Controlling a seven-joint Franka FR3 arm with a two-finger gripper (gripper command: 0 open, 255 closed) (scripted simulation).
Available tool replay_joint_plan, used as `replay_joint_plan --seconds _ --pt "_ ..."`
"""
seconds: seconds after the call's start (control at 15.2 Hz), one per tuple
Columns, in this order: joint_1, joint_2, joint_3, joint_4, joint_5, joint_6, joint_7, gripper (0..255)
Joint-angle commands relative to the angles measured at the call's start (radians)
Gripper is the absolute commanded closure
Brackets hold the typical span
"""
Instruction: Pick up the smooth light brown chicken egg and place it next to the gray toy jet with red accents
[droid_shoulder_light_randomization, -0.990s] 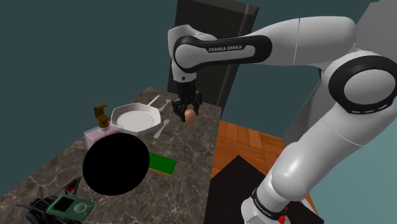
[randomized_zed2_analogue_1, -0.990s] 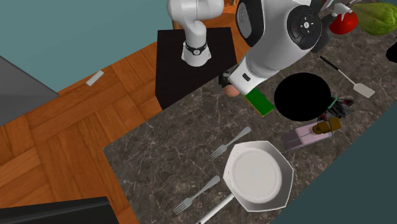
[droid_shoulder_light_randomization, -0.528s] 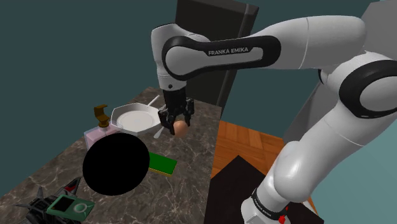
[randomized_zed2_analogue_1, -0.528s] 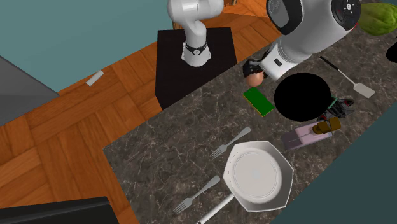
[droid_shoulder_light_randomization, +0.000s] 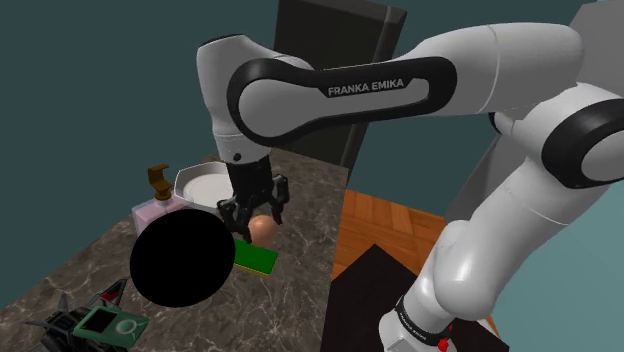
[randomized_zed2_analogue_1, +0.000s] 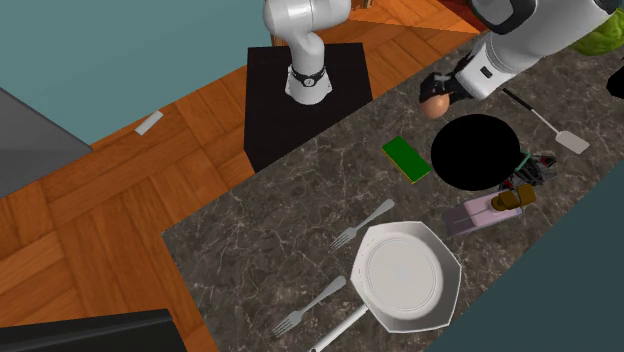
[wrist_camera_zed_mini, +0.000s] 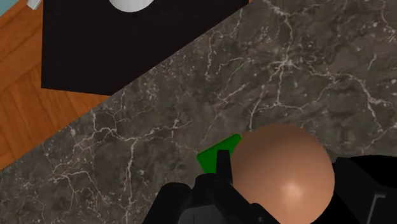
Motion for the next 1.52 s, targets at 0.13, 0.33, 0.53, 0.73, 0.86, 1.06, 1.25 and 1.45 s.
replay_joint_plan --seconds 0.13,0.33,0.53,0.73,0.86,1.06,1.25,1.45 --pt "0.045 0.058 0.059 0.058 0.012 0.004 0.109 255" --pt "0.081 0.110 0.101 0.111 0.011 0.006 0.191 255" --pt "0.120 0.173 0.140 0.174 0.000 0.006 0.277 255" --pt "0.166 0.247 0.174 0.249 -0.021 0.003 0.364 255" --pt "0.202 0.302 0.193 0.306 -0.041 -0.001 0.423 255" --pt "0.265 0.392 0.214 0.405 -0.079 -0.015 0.509 255" --pt "0.340 0.491 0.225 0.521 -0.122 -0.037 0.591 255" --pt "0.429 0.598 0.226 0.661 -0.169 -0.073 0.666 255"
